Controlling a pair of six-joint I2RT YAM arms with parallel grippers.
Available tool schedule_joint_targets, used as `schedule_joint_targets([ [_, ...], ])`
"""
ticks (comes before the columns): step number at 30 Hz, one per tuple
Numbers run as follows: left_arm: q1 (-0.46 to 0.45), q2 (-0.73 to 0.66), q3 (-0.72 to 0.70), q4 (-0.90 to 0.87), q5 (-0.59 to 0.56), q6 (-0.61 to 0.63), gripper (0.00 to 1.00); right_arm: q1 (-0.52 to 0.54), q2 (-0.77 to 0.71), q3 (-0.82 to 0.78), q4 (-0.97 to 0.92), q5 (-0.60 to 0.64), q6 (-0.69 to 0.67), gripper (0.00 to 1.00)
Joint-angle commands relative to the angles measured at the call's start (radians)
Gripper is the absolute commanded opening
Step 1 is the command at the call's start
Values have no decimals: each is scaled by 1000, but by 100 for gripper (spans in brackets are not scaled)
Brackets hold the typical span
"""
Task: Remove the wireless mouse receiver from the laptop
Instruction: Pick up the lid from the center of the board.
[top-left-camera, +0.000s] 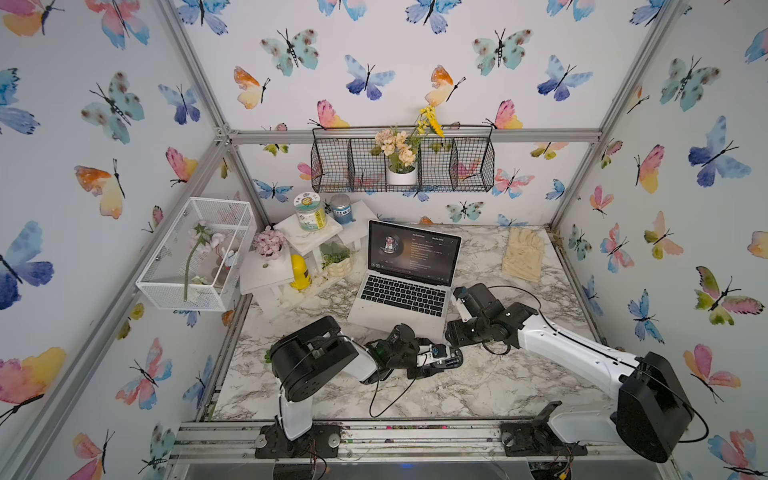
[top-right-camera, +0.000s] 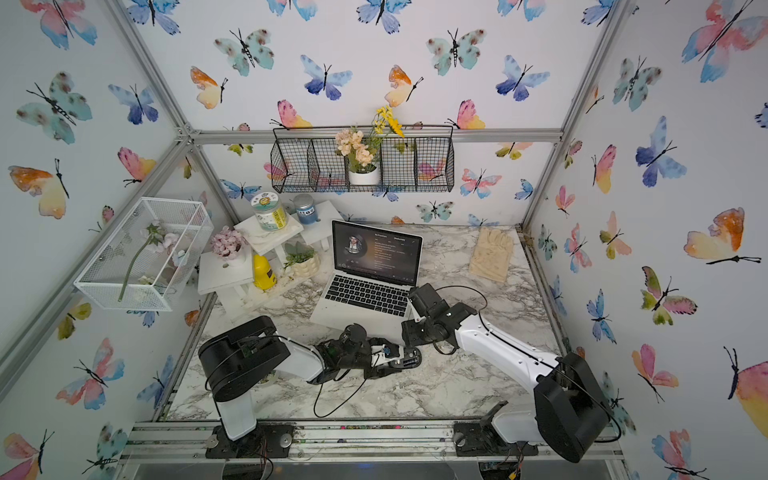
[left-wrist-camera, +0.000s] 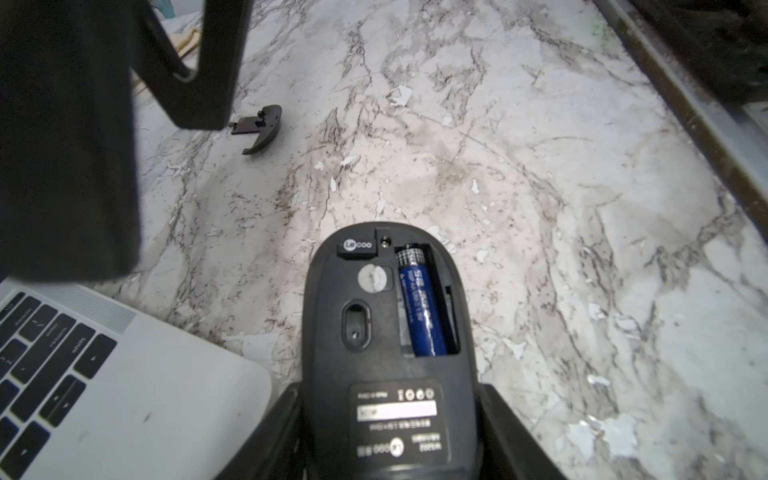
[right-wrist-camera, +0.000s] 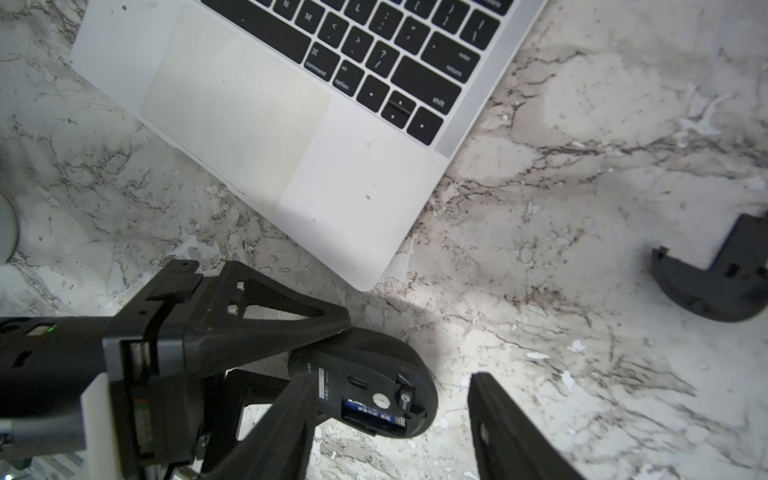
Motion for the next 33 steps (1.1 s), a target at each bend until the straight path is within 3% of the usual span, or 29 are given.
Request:
schedule_joint_targets([
  [1,13,-3,-21,-160,55,-15,0,-44,11,7,-52,-35,3,61],
  [7,25,18,10,-216,112,-19,0,-44,14,-31,-55,-51,-1,55],
  [16,28,-17,0,-251,51,-26,0,-121,78,23,-139,290,41,55],
  [20,27,-34,-10,-261,40,-31,0,-201,136,39,-89,243,-31,55],
  [27,27,-47,-20,-248,40,-37,0,-206,282,154,-180,350,-178,46],
  [33,28,-51,-24,-241,29,-38,0,-205,230,172,-192,356,-447,53],
])
